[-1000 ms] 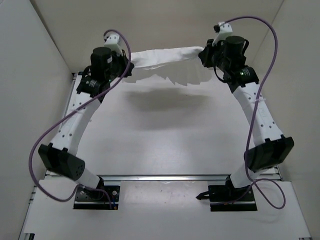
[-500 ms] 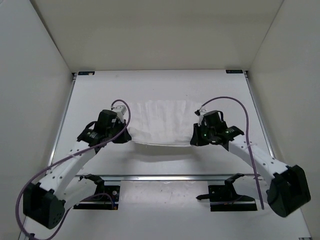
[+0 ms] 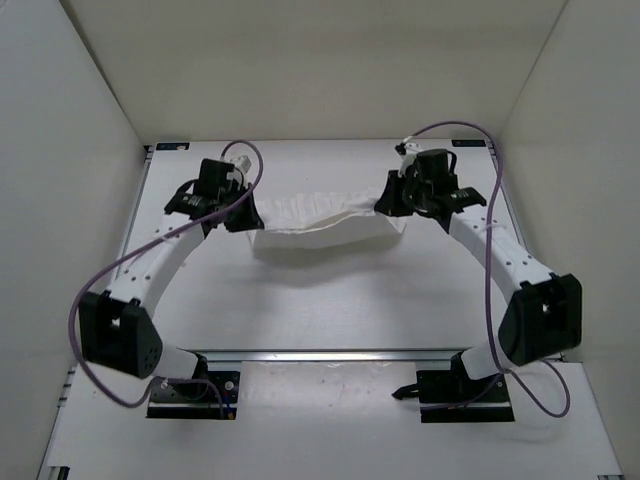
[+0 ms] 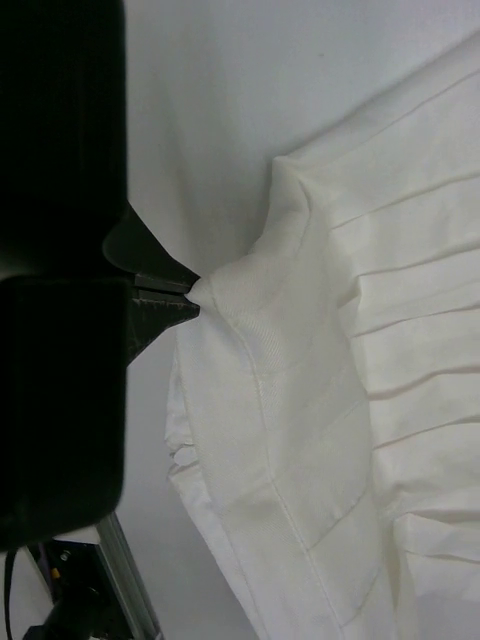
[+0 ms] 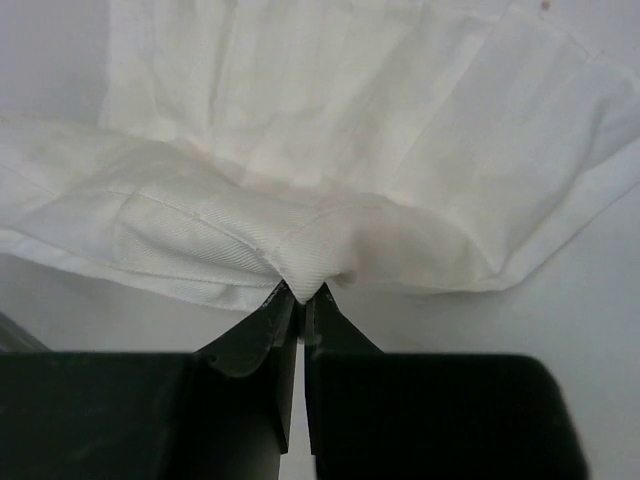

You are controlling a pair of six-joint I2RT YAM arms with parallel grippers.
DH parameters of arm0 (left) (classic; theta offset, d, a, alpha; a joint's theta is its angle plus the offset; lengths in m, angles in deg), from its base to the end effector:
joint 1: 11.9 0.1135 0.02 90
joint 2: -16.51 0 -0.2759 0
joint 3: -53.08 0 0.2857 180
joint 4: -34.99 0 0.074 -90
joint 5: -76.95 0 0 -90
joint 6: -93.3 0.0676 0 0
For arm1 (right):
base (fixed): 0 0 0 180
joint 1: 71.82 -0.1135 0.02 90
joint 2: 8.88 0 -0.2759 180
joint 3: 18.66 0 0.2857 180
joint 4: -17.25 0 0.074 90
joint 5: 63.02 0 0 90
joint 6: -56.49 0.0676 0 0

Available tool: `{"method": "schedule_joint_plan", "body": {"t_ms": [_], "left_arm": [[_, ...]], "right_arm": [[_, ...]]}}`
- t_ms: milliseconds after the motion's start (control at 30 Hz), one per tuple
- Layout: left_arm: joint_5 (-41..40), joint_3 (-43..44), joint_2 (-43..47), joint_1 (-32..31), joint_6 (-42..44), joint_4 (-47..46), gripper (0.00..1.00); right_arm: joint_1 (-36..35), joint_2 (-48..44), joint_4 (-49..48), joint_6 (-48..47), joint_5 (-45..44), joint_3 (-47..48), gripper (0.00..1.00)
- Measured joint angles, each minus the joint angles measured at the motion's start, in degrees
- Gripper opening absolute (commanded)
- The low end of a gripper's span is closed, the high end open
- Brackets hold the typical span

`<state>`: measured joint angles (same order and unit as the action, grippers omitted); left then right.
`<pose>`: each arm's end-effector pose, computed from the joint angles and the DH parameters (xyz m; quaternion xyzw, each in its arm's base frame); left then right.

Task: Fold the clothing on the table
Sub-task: Fold the skirt

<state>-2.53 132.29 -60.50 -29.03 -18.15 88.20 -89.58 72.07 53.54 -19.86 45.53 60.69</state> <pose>0.3135 -0.1095 0.2841 -0.0048 0.9392 -0.1913 0.2851 0.3469 0.1337 0.2932 -0.1025 0.8835 0.2567 0.3781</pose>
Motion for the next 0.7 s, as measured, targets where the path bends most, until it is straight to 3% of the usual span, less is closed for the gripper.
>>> {"method": "schedule_joint_plan", "body": {"t_ms": [267, 433, 533, 700], "left_arm": [[2.6, 14.4, -22.8, 2.8, -2.1, -7.3, 0.00], [2.2, 26.6, -36.0, 4.3, -3.5, -6.0, 0.00], [1.5, 34.6, -40.0, 4.4, -2.7, -5.6, 0.00], [0.9, 35.5, -36.5, 3.5, -1.0, -6.3, 0.00]], "right_arm": [[4.1, 22.2, -2.2, -3.7, 1.0, 21.3, 0.00], [6.6, 37.0, -0.3, -4.4, 2.4, 38.6, 0.00], [8.2, 38.1, 0.6, -4.2, 2.8, 39.6, 0.00], [8.7, 34.4, 1.3, -6.0, 1.7, 37.0, 0.00]]}}
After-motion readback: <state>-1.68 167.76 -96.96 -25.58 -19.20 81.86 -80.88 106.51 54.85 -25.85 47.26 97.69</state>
